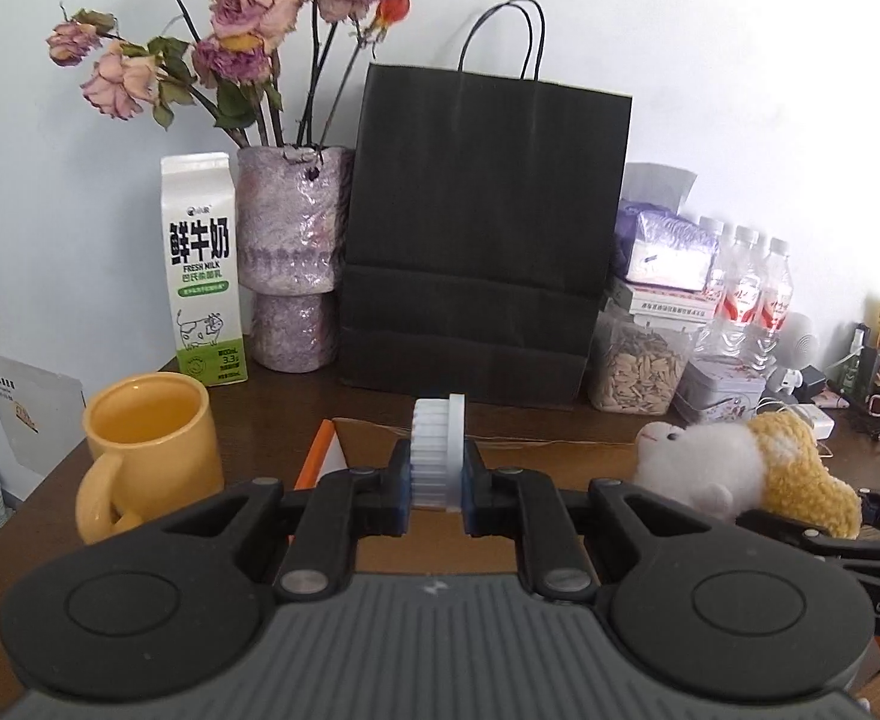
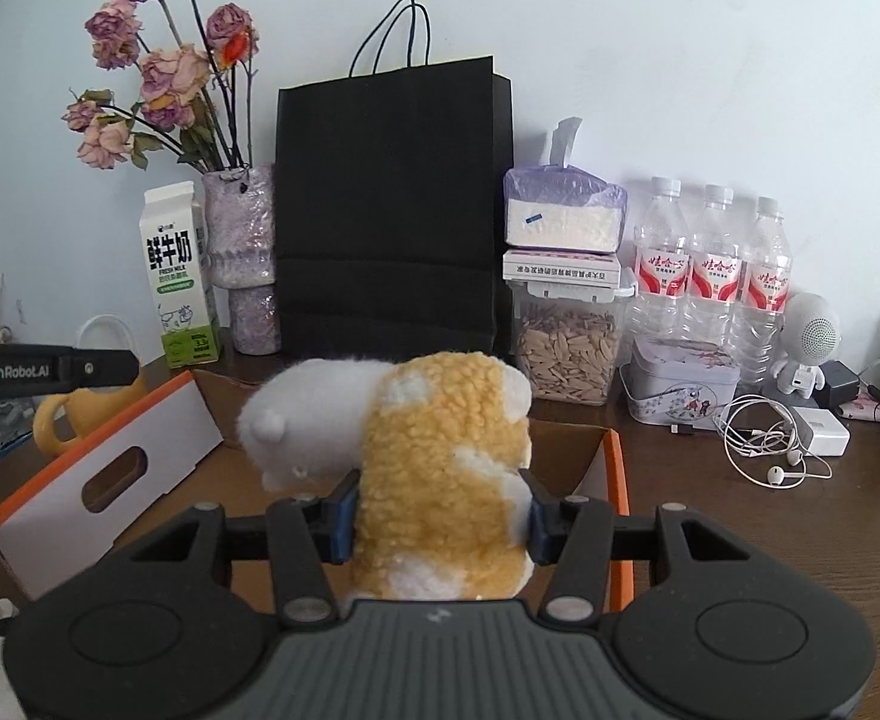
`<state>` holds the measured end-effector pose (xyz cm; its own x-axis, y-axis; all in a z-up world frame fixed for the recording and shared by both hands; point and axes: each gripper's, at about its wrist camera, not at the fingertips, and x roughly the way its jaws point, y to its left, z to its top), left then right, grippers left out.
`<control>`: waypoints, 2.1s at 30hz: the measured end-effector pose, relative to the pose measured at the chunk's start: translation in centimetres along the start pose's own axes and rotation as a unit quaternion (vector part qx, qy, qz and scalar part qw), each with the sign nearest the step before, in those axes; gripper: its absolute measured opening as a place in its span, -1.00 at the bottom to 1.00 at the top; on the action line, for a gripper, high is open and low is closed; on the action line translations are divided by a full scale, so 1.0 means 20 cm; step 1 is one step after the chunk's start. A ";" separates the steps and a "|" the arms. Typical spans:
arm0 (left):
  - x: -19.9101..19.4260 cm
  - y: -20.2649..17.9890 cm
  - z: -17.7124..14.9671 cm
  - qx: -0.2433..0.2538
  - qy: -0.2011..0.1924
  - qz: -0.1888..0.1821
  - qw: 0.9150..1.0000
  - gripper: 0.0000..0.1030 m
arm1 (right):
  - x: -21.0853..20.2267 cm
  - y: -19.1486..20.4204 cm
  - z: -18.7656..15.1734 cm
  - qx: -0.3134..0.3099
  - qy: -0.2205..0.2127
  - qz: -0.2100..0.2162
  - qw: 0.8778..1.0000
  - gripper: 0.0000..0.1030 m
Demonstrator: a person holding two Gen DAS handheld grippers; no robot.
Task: Organize objects
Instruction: 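Carry the cap and plush toys into the box and release both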
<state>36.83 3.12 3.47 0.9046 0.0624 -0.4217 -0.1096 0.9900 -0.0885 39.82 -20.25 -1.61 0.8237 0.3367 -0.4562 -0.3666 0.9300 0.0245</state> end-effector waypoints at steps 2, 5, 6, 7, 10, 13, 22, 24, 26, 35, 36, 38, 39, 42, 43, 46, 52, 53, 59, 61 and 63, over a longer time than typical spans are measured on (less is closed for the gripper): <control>0.04 -0.01 -0.01 0.005 0.007 0.002 1.000 -0.69 | 0.04 -0.01 0.01 0.001 0.005 -0.003 1.000 -0.04; 0.09 -0.01 -0.02 0.012 0.021 0.004 1.000 -0.69 | 0.08 -0.02 0.01 0.003 0.014 -0.007 1.000 -0.04; 0.10 -0.01 -0.03 0.014 0.024 0.004 1.000 -0.69 | 0.09 -0.02 0.00 0.004 0.020 -0.009 1.000 -0.04; 0.11 -0.02 -0.03 0.016 0.028 0.005 0.999 -0.69 | 0.09 -0.02 0.00 0.005 0.024 -0.010 1.000 -0.04; 0.13 -0.02 -0.05 0.020 0.037 0.007 0.999 -0.69 | 0.11 -0.03 -0.02 0.006 0.034 -0.014 0.999 -0.04; 0.12 -0.03 -0.05 0.024 0.037 0.006 0.999 -0.69 | 0.12 -0.03 -0.03 0.006 0.038 -0.016 0.999 -0.03; 0.08 -0.05 -0.05 0.026 0.024 0.016 0.999 1.00 | 0.08 -0.01 -0.02 0.000 0.030 -0.017 0.999 0.94; 0.08 -0.05 -0.04 0.024 0.024 0.014 0.999 1.00 | 0.08 0.00 -0.02 -0.003 0.030 -0.019 0.999 0.97; 0.08 -0.05 -0.04 0.025 0.024 0.013 0.999 1.00 | 0.08 0.00 -0.02 -0.003 0.030 -0.021 0.999 0.97; 0.07 -0.04 -0.05 0.022 0.026 0.015 0.999 1.00 | 0.06 0.01 -0.01 -0.007 0.023 -0.022 0.999 1.00; 0.07 -0.04 -0.05 0.022 0.026 0.015 0.999 1.00 | 0.06 0.01 -0.01 -0.007 0.023 -0.022 0.999 1.00; 0.06 -0.04 -0.05 0.023 0.026 0.013 0.999 1.00 | 0.05 0.02 -0.01 -0.008 0.023 -0.021 0.999 1.00; 0.06 -0.04 -0.05 0.023 0.025 0.013 0.999 1.00 | 0.05 0.02 -0.01 -0.008 0.023 -0.021 0.999 1.00; 0.04 -0.05 -0.04 0.023 0.022 0.010 0.999 1.00 | 0.04 0.02 -0.01 -0.008 0.021 -0.022 0.999 1.00; 0.03 -0.05 -0.04 0.023 0.020 0.009 0.999 1.00 | 0.04 0.02 -0.01 -0.009 0.020 -0.023 1.000 1.00; -0.01 -0.05 -0.03 0.023 0.013 0.005 1.000 1.00 | 0.01 0.03 -0.01 -0.012 0.015 -0.025 1.000 1.00; -0.10 -0.05 -0.04 0.026 0.001 0.003 1.000 1.00 | -0.08 0.06 -0.01 -0.019 0.001 -0.027 0.999 1.00; -0.12 -0.04 -0.04 0.026 -0.001 0.002 1.000 1.00 | -0.09 0.07 -0.02 -0.019 0.000 -0.027 0.999 1.00; -0.27 -0.03 -0.06 0.021 -0.011 -0.004 1.000 1.00 | -0.21 0.13 -0.06 -0.028 -0.005 -0.026 0.999 1.00; -0.33 -0.02 -0.06 0.019 -0.017 -0.010 1.000 1.00 | -0.26 0.15 -0.09 -0.025 -0.008 -0.023 0.999 1.00; -0.39 -0.02 -0.07 0.019 -0.021 -0.012 1.000 1.00 | -0.31 0.17 -0.11 -0.024 -0.007 -0.020 0.999 1.00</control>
<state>29.30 2.12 5.53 0.9232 0.0425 -0.3821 -0.0722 0.9954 -0.0637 32.53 -19.47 -0.75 0.8441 0.3022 -0.4429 -0.3538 0.9346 -0.0366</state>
